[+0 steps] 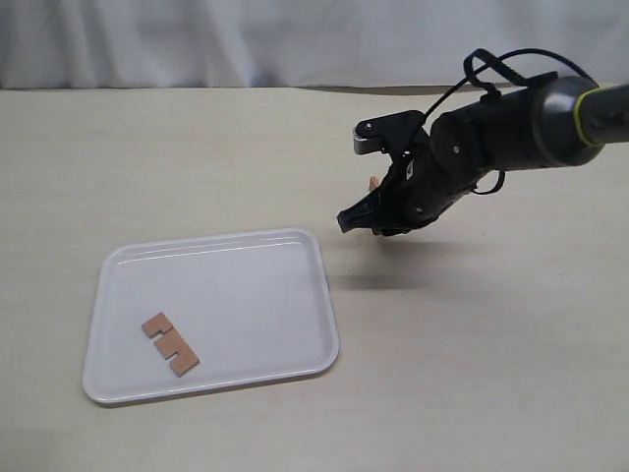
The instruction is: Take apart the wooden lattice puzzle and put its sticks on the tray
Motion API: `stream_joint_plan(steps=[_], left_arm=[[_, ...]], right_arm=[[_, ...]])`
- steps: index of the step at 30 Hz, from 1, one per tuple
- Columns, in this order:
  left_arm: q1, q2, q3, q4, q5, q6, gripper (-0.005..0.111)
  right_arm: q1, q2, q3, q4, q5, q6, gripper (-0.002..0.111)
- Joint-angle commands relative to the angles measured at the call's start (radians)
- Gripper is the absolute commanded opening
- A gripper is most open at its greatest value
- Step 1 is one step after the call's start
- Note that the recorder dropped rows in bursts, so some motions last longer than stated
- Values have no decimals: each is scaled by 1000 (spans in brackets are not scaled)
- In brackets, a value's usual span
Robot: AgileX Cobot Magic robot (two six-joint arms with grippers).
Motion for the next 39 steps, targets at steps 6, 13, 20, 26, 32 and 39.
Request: stream_joint_plan(steps=[6,13,20,26,32,39], left_arm=[[10,-2,3,-2,-9,5,0],[10,-2,3,-2,-9,5,0],[10,-2,3,-2,-9,5,0],[10,-2,3,-2,-9,5,0],[10,-2,3,-2,-9,5,0],[10,-2,3,-2,-9,5,0]], right_arm=[[0,-73,3,-2,36,-1,5],[0,-29,8,1,47,-1,5],[0,-16,8,1,38,-1,5],[0,-5,8,9,58,-4,5],[0,26,8,9,64,-5,5],[0,47,6,9,56,-3,16]])
